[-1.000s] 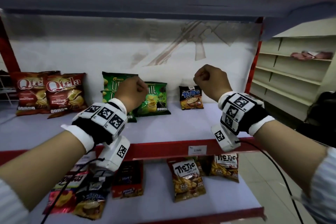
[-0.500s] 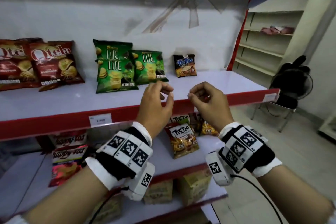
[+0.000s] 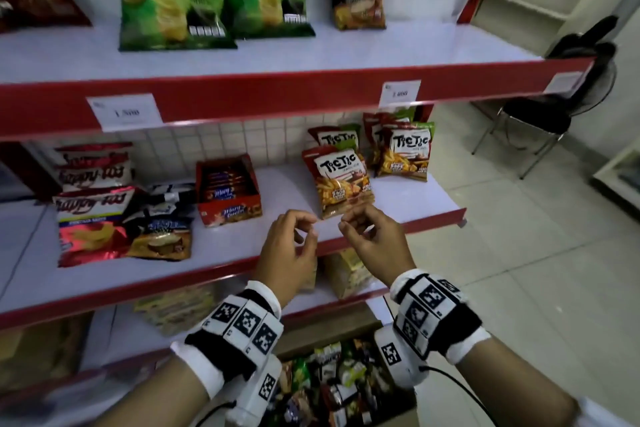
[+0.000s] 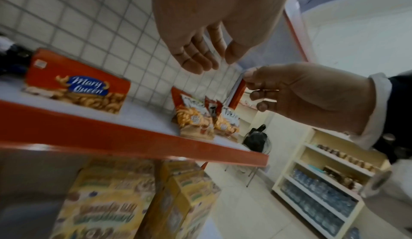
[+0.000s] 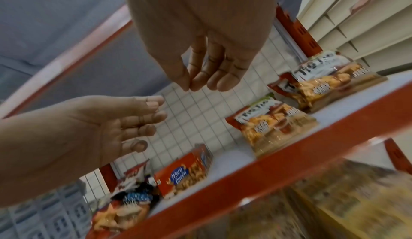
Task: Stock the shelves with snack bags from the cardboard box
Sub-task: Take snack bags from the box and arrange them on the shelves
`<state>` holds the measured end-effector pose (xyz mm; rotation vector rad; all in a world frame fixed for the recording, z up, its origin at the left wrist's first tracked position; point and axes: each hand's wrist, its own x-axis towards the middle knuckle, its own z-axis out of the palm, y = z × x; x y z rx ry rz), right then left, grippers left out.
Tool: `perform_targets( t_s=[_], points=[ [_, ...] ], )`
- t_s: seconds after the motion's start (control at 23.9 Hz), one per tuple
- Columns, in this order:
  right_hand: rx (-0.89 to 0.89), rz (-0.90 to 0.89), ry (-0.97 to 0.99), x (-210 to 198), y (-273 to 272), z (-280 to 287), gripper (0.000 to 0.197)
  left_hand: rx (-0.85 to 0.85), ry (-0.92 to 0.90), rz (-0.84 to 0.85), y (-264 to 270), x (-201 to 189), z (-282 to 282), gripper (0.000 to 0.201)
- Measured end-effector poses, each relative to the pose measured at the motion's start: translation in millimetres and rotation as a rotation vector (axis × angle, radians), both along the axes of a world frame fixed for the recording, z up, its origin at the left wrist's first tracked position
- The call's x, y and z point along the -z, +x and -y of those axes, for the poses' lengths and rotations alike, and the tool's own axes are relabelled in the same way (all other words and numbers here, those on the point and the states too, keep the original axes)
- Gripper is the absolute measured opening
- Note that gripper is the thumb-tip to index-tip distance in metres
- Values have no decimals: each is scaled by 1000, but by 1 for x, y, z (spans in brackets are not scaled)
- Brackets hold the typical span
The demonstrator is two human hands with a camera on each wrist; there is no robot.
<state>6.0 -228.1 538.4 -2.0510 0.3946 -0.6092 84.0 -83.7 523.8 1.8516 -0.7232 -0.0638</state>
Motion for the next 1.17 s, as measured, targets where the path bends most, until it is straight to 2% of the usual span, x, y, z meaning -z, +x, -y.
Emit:
perform_targets(
  t_s=[0.17, 0.42, 0.59, 0.71, 0.8, 1.0, 1.13, 1.17],
  points=[
    [-118, -193, 52, 84, -1, 17, 23, -59, 156, -229, 3, 81, 0, 21],
    [-231, -411, 22, 219, -1, 32, 7, -98, 350, -386, 3, 210, 1, 19],
    [-276, -475, 4, 323, -3, 31, 13, -106, 352, -429, 0, 308, 3, 23],
    [-333, -559, -20, 411, -8, 25, 5, -104, 350, -496, -4, 393, -1, 24],
    [-375, -581, -51, 468, -13, 23, 8, -100, 356, -544, -7, 445, -2, 24],
    [-500, -698, -215, 565, -16, 23, 3, -125, 366, -537, -6, 534, -3, 19],
    [-665, -779, -344, 599, -12, 17, 12, -107, 371, -483, -1, 560, -3, 16],
    [-735, -777, -409, 625, -14, 4, 15, -101, 347, -450, -5, 582, -10, 16]
  ],
)
